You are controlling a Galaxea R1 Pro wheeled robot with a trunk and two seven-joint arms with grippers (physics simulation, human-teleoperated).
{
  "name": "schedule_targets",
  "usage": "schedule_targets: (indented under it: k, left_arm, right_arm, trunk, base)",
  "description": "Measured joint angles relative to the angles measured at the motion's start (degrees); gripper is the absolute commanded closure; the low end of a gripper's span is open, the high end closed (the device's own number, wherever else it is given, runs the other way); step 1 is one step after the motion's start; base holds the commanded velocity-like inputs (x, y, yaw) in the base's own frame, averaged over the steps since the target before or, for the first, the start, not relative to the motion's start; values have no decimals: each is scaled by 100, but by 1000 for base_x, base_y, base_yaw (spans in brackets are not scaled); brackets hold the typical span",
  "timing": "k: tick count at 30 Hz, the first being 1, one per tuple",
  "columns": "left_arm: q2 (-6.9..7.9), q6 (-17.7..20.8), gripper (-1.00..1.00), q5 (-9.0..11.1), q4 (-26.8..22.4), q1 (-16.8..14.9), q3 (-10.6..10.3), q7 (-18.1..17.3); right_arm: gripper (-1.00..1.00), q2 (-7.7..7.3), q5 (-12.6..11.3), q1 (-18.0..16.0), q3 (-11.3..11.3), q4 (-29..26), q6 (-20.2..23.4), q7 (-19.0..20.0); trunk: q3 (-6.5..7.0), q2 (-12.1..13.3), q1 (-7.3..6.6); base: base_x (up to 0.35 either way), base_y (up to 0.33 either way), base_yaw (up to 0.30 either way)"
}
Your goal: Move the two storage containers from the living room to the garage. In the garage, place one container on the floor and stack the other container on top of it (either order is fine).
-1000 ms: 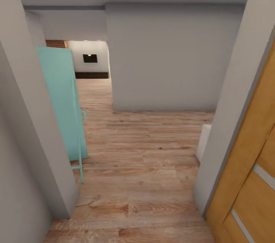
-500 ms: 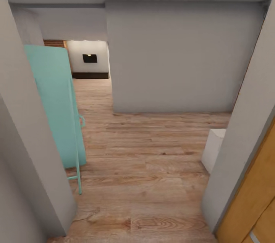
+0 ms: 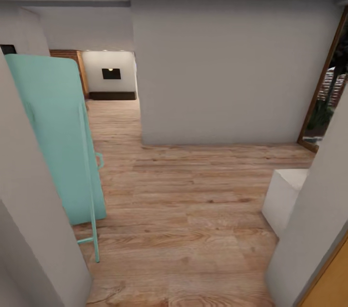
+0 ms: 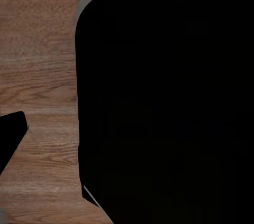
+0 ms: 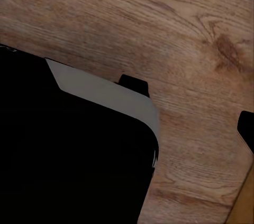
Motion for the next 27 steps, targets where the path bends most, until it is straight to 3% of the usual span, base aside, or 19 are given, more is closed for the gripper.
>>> schedule_targets:
  k: [8, 18, 27]
  left_arm:
    - [0, 0, -100, 0, 0, 0, 0, 0]
    - [0, 0, -100, 8, 3, 0, -15, 0]
    - [0, 0, -100, 0, 4, 0, -5, 0]
  right_arm:
    - [-100, -3, 0, 0, -2, 1, 0, 0]
    - [-100, 4, 0, 1, -2, 1, -1, -1]
    - [-100, -2, 0, 0, -3, 2, 4, -1]
  trunk:
    - [0, 0, 0]
    - [0, 0, 0]
    - [0, 0, 0]
  base:
    - [316, 99, -7]
    - [319, 78, -173]
    - [321, 8, -20]
